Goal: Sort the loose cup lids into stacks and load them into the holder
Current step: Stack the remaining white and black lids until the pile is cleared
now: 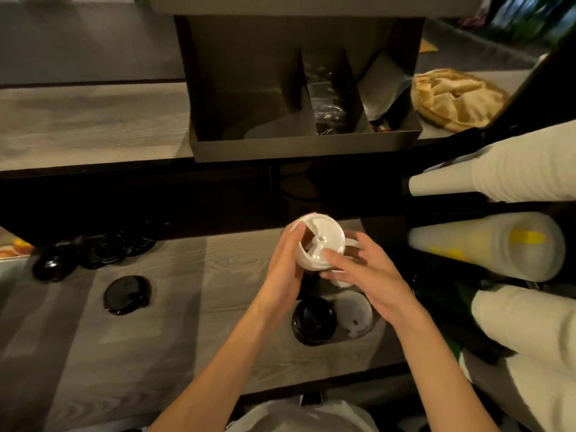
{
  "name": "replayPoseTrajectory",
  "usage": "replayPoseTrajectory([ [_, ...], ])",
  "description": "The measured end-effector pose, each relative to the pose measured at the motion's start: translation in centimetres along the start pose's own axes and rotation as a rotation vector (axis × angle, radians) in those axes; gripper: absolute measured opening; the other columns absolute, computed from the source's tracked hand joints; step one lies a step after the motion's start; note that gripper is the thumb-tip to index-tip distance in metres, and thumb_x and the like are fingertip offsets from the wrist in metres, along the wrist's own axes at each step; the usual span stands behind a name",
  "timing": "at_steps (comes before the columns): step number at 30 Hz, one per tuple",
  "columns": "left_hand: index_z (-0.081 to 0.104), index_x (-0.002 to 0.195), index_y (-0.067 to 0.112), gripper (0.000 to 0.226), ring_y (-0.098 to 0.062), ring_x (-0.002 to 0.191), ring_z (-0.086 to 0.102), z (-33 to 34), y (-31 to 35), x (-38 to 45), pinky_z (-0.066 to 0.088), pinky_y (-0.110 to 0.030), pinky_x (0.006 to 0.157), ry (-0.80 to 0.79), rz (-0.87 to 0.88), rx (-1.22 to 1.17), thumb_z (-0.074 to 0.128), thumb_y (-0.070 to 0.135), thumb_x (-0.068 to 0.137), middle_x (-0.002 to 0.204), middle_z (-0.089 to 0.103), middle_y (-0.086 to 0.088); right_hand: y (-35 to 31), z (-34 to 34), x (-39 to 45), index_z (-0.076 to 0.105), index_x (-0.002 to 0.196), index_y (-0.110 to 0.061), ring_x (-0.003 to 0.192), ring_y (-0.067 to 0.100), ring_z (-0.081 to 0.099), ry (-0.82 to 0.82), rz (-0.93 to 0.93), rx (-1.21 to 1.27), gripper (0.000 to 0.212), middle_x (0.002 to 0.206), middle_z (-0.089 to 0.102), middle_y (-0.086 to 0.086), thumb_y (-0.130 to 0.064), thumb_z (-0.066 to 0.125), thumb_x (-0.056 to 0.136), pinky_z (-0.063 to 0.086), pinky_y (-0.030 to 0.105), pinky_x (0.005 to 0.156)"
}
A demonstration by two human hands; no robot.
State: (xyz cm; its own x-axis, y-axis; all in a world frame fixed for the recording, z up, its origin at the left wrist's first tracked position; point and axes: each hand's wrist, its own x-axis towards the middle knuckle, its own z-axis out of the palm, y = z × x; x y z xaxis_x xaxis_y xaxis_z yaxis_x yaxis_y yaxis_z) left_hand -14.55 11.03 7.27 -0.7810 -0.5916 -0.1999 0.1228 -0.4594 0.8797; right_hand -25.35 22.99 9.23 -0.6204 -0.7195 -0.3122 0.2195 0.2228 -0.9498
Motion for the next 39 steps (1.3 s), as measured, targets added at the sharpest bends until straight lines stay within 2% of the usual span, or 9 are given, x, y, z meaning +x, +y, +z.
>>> replayPoseTrajectory([
  [6, 0.068, 0.114, 0.007, 0.027, -0.022, 0.1, 0.072, 0.8, -2.7, 4.7, 0.06, -0.024, 0.076, 0.097, -0.126, 0.326, 0.071, 0.025, 0.095, 0.109, 0.074, -0.012, 3.5, -5.4, 3.9, 0.064, 0.128, -0.017, 0.114, 0.015, 0.068, 0.289, -0.002, -0.107, 0.043, 0.119, 0.072, 0.0, -0.03, 0.079, 0.09, 0.057, 0.036, 0.098],
  [10, 0.068, 0.106, 0.006, 0.033, -0.027, 0.098, 0.073, 1.7, -4.6, 7.8, 0.063, -0.039, 0.084, 0.115, -0.233, 0.514, 0.08, 0.03, 0.087, 0.108, 0.073, -0.019, 4.5, -6.9, 6.2, 0.07, 0.125, -0.014, 0.102, 0.011, 0.063, 0.389, -0.043, -0.347, 0.038, 0.107, 0.068, -0.005, -0.035, 0.074, 0.094, 0.046, 0.011, 0.076],
  [14, 0.065, 0.097, 0.009, 0.025, -0.033, 0.089, 0.075, 2.2, -5.9, 9.5, 0.062, -0.05, 0.082, 0.127, -0.257, 0.587, 0.08, 0.025, 0.087, 0.097, 0.074, -0.022, 5.7, -7.6, 8.4, 0.075, 0.115, -0.007, 0.1, 0.017, 0.068, 0.44, -0.078, -0.402, 0.03, 0.103, 0.074, 0.003, -0.029, 0.075, 0.095, 0.045, 0.004, 0.068],
  [16, 0.064, 0.105, 0.006, 0.028, -0.028, 0.082, 0.076, 2.4, -6.4, 9.8, 0.063, -0.047, 0.079, 0.12, -0.25, 0.663, 0.078, 0.025, 0.089, 0.096, 0.075, -0.017, 6.1, -7.5, 9.2, 0.076, 0.114, -0.005, 0.102, 0.02, 0.07, 0.437, -0.086, -0.439, 0.03, 0.107, 0.076, 0.007, -0.029, 0.074, 0.095, 0.046, 0.012, 0.072],
  [19, 0.061, 0.092, 0.015, 0.019, -0.025, 0.074, 0.076, 2.7, -6.9, 10.1, 0.063, -0.045, 0.077, 0.151, -0.189, 0.786, 0.075, 0.028, 0.092, 0.088, 0.073, -0.009, 6.5, -7.2, 10.1, 0.075, 0.117, -0.004, 0.104, 0.022, 0.07, 0.434, -0.089, -0.513, 0.034, 0.111, 0.076, 0.01, -0.032, 0.07, 0.098, 0.044, 0.018, 0.076],
  [24, 0.068, 0.105, 0.008, 0.031, -0.025, 0.09, 0.072, 2.4, -7.6, 10.4, 0.061, -0.041, 0.085, 0.204, -0.177, 0.918, 0.075, 0.034, 0.091, 0.097, 0.074, -0.008, 7.1, -6.9, 10.0, 0.074, 0.118, -0.005, 0.102, 0.019, 0.069, 0.425, -0.127, -0.558, 0.034, 0.111, 0.076, 0.01, -0.032, 0.069, 0.099, 0.043, 0.017, 0.075],
  [35, 0.062, 0.102, 0.011, 0.028, -0.028, 0.087, 0.073, 2.1, -8.8, 10.1, 0.062, -0.046, 0.082, 0.242, -0.175, 0.796, 0.078, 0.03, 0.088, 0.091, 0.07, -0.006, 8.4, -7.0, 10.0, 0.072, 0.119, -0.012, 0.109, 0.026, 0.066, 0.414, -0.154, -0.577, 0.032, 0.111, 0.073, 0.008, -0.036, 0.066, 0.1, 0.051, 0.029, 0.084],
  [37, 0.062, 0.108, 0.013, 0.033, -0.023, 0.09, 0.071, 2.2, -8.4, 9.8, 0.06, -0.04, 0.085, 0.238, -0.161, 0.809, 0.078, 0.034, 0.088, 0.091, 0.068, -0.001, 8.0, -6.7, 9.8, 0.068, 0.125, -0.012, 0.115, 0.03, 0.062, 0.415, -0.154, -0.667, 0.034, 0.116, 0.071, 0.011, -0.036, 0.064, 0.101, 0.05, 0.033, 0.086],
  [39, 0.063, 0.113, 0.014, 0.037, -0.015, 0.091, 0.068, 1.8, -7.4, 8.8, 0.058, -0.031, 0.084, 0.253, -0.08, 0.831, 0.075, 0.04, 0.089, 0.094, 0.068, 0.003, 7.3, -5.8, 9.1, 0.065, 0.128, -0.013, 0.115, 0.029, 0.06, 0.462, -0.251, -0.73, 0.036, 0.119, 0.068, 0.012, -0.033, 0.068, 0.099, 0.045, 0.026, 0.082],
])
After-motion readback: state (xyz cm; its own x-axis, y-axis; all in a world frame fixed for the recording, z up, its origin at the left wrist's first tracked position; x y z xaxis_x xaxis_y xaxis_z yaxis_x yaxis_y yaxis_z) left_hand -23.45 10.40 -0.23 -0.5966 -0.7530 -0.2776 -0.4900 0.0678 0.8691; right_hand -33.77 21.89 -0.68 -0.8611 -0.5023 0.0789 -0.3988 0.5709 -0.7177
